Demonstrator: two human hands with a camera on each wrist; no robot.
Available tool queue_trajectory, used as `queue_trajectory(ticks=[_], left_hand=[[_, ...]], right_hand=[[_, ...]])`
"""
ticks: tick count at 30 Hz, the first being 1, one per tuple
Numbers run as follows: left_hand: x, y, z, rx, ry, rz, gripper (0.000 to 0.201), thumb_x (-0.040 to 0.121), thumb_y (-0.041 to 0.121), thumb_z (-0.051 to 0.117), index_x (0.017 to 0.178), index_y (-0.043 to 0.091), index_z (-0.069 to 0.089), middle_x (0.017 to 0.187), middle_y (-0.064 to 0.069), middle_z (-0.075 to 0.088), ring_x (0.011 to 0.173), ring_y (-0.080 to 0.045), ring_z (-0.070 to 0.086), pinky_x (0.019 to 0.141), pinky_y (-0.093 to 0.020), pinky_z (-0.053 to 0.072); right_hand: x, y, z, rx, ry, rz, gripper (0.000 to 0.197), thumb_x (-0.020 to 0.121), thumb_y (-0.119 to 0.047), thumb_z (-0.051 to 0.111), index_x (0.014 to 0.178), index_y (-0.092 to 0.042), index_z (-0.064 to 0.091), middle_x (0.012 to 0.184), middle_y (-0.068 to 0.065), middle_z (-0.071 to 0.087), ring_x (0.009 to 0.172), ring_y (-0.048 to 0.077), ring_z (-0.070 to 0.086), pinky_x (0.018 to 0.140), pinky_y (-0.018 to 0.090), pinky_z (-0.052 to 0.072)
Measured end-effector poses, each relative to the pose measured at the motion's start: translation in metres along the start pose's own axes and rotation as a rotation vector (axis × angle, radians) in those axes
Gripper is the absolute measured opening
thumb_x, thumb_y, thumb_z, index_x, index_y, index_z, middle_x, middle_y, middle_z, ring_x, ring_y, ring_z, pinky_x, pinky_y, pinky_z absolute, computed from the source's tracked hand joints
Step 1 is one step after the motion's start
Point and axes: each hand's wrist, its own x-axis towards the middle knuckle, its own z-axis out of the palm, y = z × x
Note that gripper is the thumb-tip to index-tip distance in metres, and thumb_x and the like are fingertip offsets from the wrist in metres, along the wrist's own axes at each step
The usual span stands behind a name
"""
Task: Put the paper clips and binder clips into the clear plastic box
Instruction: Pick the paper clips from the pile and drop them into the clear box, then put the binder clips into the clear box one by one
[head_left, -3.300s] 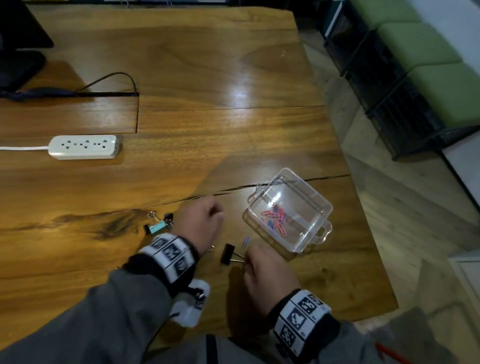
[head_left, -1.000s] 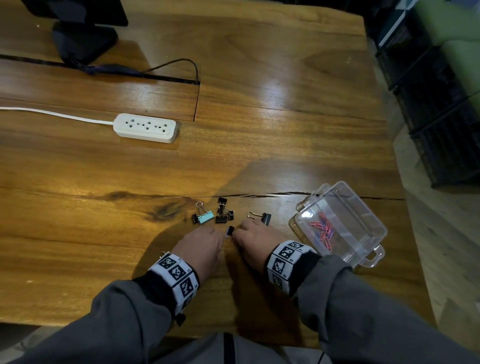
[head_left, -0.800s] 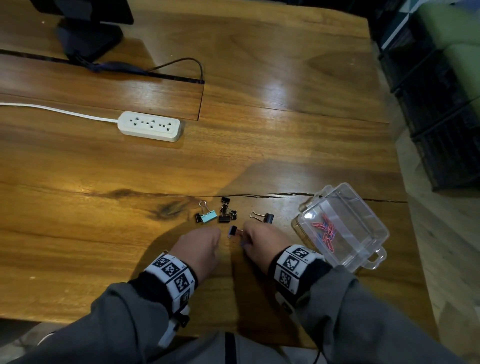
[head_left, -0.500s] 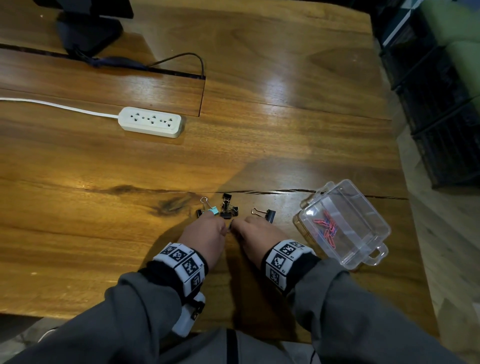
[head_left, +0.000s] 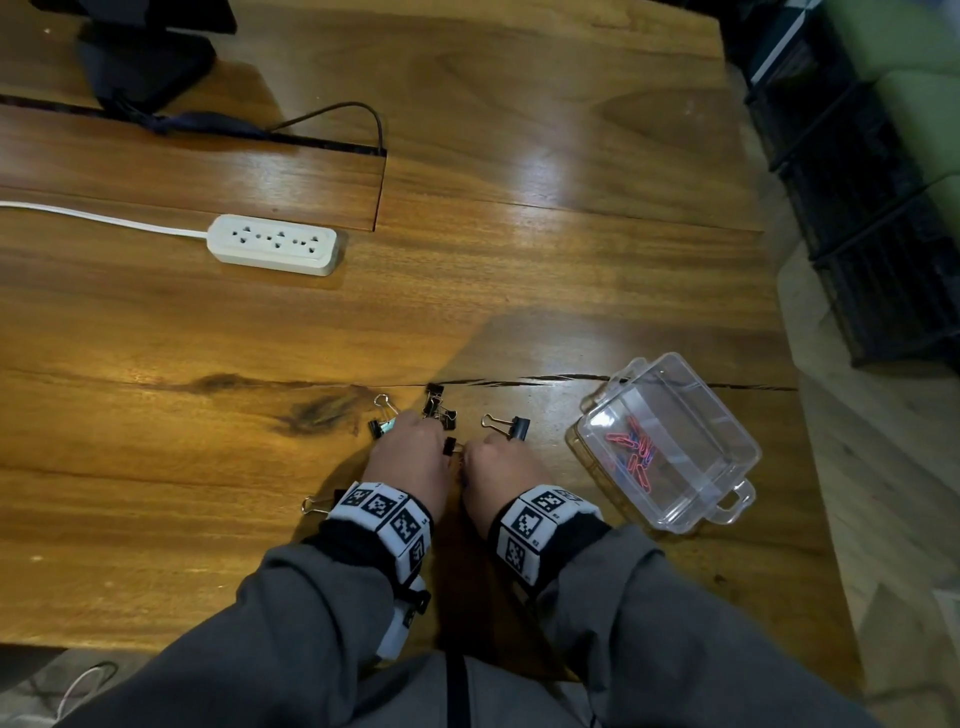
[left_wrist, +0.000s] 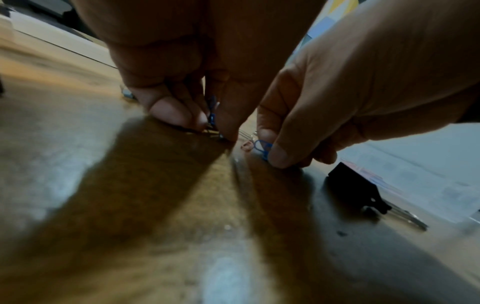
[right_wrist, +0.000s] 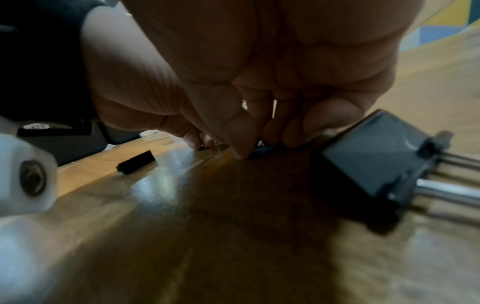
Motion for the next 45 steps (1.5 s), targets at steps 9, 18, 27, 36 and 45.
queue_trajectory(ticks=[9,18,27,36,45], left_hand=[[0.001,0.005,-0.002,0.097,-0.124,-0.078,0.027,0.091,0.022,0.063,0.069,0.018,0.048,0.087,-0.003,0.056,0.075,-0.018,0.053,0.069,-0.03,0.049],[-0.019,0.027,-0.04,0.081,-0.122,0.019,0.02,0.087,0.023,0.067,0.072,0.021,0.054,0.082,0.002,0.055,0.068,-0.009,0.052,0.052,-0.02,0.034],[0.014,0.174,0.008,0.089,-0.2,0.483,0.02,0.08,0.014,0.066,0.069,0.02,0.051,0.084,-0.002,0.053,0.07,-0.022,0.055,0.057,-0.034,0.044],[0.022,0.114,-0.008,-0.065,-0.172,0.33,0.017,0.087,0.026,0.067,0.075,0.02,0.057,0.076,0.005,0.055,0.073,-0.019,0.056,0.06,-0.032,0.041],[-0.01,0.002,-0.018,0.14,-0.159,-0.163,0.016,0.09,0.032,0.064,0.077,0.024,0.057,0.074,0.005,0.059,0.068,-0.011,0.054,0.054,-0.028,0.038]], right_hand=[[-0.024,0.004,-0.022,0.141,0.04,-0.041,0.007,0.093,-0.018,0.059,0.1,-0.015,0.06,0.1,0.006,0.062,0.096,0.025,0.057,0.083,0.035,0.049],[-0.08,0.13,-0.06,0.505,0.3,0.478,0.016,0.085,-0.024,0.074,0.08,-0.023,0.059,0.078,-0.004,0.064,0.074,0.014,0.061,0.068,0.036,0.054],[-0.136,0.136,-0.02,0.525,0.51,0.464,0.016,0.086,-0.009,0.069,0.083,-0.022,0.059,0.086,-0.01,0.056,0.077,0.006,0.056,0.065,0.028,0.052],[-0.129,0.101,0.004,0.433,0.327,0.255,0.009,0.09,-0.017,0.061,0.096,-0.022,0.057,0.1,-0.006,0.057,0.09,0.012,0.053,0.082,0.032,0.049],[-0.065,0.088,-0.015,0.102,-0.002,0.061,0.025,0.094,-0.019,0.059,0.116,-0.022,0.051,0.12,0.007,0.05,0.109,0.028,0.053,0.087,0.046,0.052]])
